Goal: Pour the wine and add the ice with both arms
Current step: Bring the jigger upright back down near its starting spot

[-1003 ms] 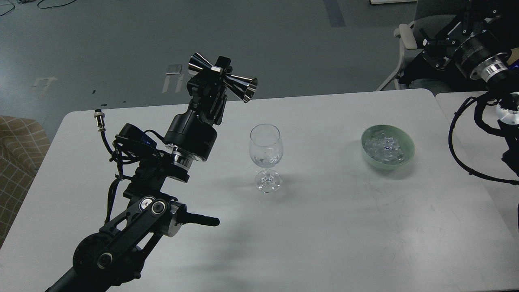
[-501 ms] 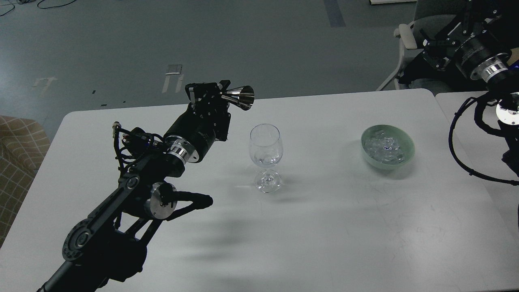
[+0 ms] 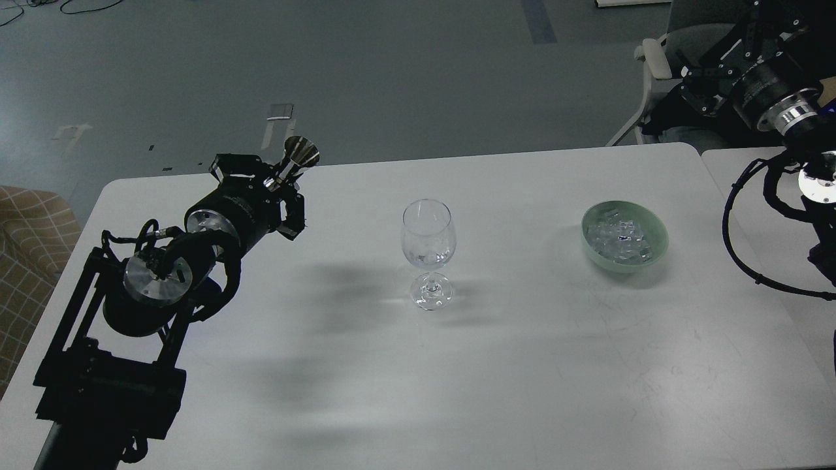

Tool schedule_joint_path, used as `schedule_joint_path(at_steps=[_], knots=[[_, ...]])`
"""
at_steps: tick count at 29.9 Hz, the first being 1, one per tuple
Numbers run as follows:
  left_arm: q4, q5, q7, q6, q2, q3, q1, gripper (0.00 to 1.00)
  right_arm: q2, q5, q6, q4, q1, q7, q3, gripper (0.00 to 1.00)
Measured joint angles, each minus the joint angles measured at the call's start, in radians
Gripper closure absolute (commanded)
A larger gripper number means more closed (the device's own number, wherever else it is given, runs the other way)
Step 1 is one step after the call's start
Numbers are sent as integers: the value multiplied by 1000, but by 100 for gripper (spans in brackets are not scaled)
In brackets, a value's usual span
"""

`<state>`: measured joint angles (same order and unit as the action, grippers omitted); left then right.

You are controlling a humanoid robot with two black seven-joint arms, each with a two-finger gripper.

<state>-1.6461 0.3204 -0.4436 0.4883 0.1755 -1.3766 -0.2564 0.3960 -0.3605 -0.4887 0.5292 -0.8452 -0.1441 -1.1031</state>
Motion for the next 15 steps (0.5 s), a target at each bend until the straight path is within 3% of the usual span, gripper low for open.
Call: schedule_joint_path(at_steps=[9,15], knots=[[0,-30,-2,1,-13,-126,103,100,0,0,0,0,1,2,1,0],[10,-132,40,-1,-41,-200,162,100,-4,0,0,2,1,2,1,0]])
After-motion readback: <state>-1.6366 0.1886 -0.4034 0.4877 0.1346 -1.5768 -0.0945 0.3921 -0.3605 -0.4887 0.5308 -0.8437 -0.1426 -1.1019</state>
